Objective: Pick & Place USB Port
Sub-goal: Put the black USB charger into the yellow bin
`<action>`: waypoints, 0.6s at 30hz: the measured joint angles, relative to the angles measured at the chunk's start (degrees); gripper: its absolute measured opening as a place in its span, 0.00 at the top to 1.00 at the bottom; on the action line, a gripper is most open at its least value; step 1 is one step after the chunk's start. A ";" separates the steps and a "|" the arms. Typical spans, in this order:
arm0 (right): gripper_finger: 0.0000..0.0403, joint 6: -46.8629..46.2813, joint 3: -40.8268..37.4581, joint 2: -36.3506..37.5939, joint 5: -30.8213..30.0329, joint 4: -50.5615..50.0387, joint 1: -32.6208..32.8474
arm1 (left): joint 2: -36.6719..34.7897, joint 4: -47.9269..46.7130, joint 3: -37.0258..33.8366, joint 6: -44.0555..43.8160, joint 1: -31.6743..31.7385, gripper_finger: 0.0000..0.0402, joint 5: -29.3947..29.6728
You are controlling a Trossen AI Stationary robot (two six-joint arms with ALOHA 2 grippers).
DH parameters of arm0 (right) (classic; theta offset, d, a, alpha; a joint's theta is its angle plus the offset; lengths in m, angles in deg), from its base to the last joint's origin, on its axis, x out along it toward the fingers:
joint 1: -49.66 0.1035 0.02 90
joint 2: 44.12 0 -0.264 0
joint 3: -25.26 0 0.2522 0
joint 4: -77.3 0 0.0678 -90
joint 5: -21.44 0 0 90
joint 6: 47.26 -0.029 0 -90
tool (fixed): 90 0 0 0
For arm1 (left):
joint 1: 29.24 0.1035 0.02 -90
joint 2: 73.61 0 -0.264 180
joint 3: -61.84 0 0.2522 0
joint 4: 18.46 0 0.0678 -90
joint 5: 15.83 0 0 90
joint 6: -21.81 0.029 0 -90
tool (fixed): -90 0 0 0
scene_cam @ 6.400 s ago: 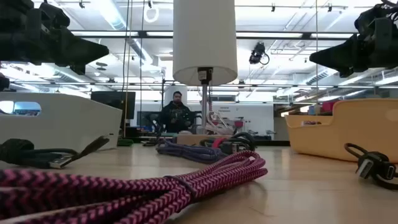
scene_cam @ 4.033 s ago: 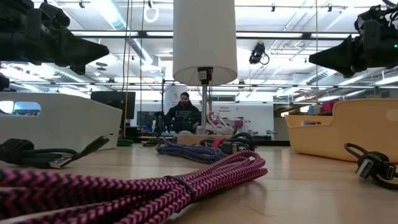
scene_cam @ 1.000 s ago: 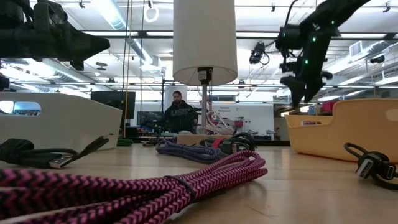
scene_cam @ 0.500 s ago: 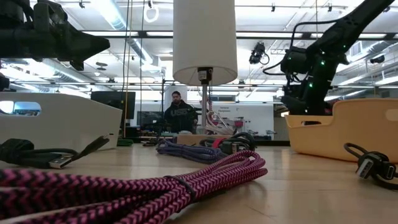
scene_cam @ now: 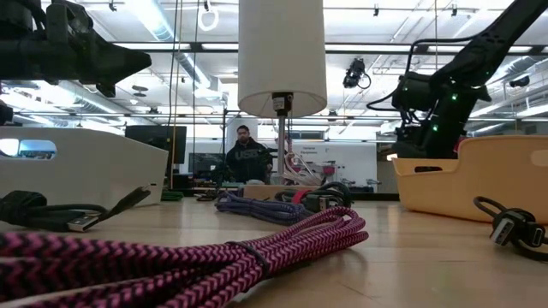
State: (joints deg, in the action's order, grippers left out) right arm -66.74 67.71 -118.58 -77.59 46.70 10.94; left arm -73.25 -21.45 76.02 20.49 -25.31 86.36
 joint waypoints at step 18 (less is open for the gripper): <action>0.33 -2.14 -2.87 -4.68 -1.00 7.85 0.03 | -0.02 -0.05 0.01 -0.02 -0.01 0.86 0.00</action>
State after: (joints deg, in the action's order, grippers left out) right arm -68.88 64.84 -123.26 -78.59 54.55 10.97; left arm -73.27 -21.50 76.02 20.47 -25.32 86.36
